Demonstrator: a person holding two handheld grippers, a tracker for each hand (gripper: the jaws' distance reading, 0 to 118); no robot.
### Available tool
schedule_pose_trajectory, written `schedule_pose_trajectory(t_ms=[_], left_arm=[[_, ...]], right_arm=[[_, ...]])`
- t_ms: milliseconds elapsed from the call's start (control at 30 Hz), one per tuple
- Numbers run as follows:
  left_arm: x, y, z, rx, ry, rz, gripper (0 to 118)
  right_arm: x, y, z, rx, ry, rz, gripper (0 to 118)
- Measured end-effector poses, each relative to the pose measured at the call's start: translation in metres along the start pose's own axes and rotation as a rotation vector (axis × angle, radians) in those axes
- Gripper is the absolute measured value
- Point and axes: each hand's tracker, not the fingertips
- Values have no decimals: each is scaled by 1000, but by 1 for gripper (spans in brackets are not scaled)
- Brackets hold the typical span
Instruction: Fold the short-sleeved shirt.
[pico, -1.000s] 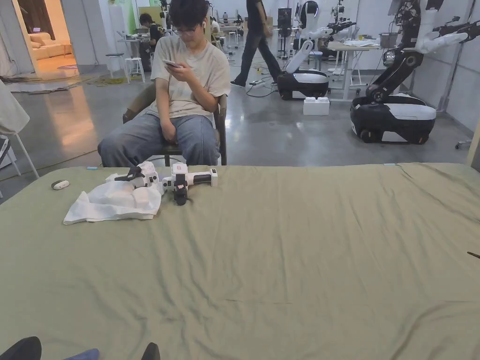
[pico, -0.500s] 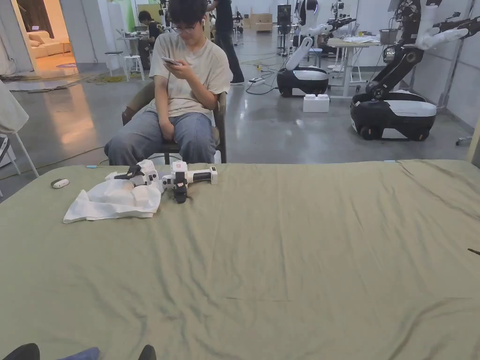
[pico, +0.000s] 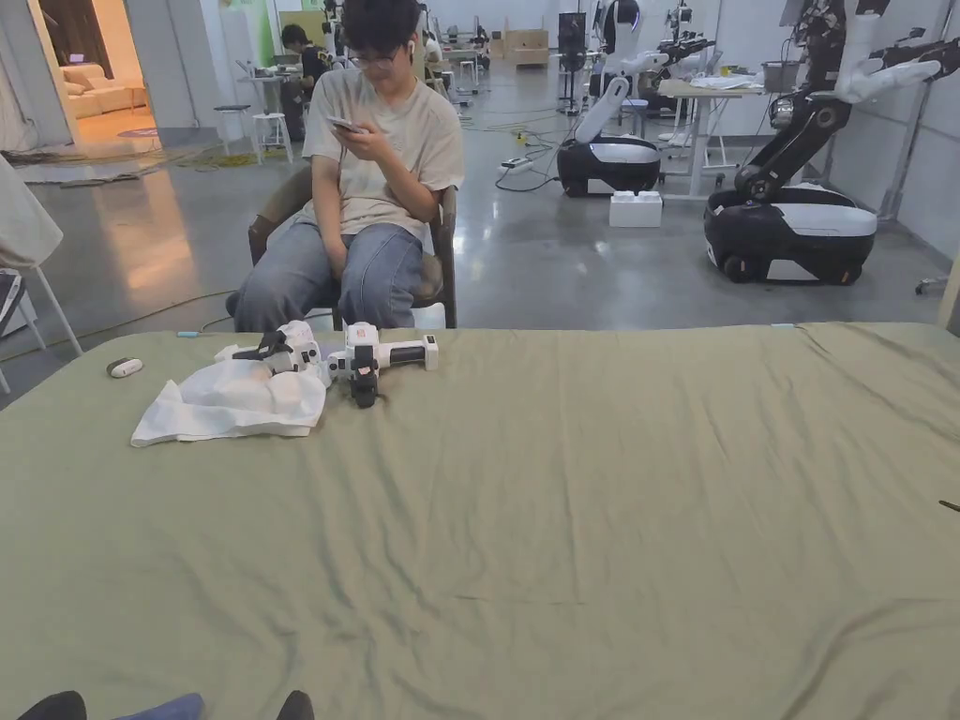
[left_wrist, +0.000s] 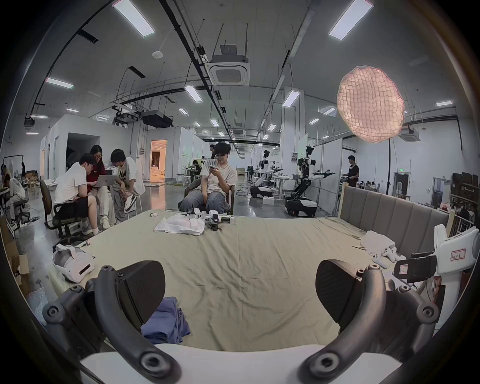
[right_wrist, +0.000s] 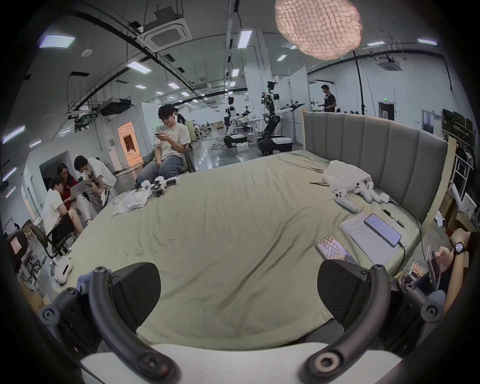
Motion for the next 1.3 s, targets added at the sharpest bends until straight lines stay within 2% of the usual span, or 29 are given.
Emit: schedule_pose_trajectory(t_ms=[267,367,433,567,633,700,733,867,967,1100,1300], left_arm=[[1,0,1,-2,-4,-1,116],[1,-1,1,-4,-7,-1,116],[2,-1,0,-6,-10,-3,116],[2,-2,0,-12,-10,-6,116],[3,-3,0,-15,-10,-4,116],[3,-3,0,-17,-11,-1,116],[4,-3,-1,-21,-14,-1,116],[4,-5,-2,-26,-9,-3,116],[4,-5,-2,-27,-12,2,116],[4,-5,-3,-32,-9,0,116],[2,-9,-8,-52,-8,13,116]], right_arm=[[6,1,-3,-34,26,-19,117],[5,0,-5,-47,0,-55,117],[6,-3,-5,-27,14,-37,117],[4,-8,-2,53,119,61,117],[9,-12,-2,104,230,106,117],[12,-15,0,131,334,110,117],[11,-15,2,140,338,117,117],[3,-16,3,160,255,170,118],[1,-14,1,154,248,182,118],[2,-14,0,148,271,161,118],[4,-12,-4,148,255,148,118]])
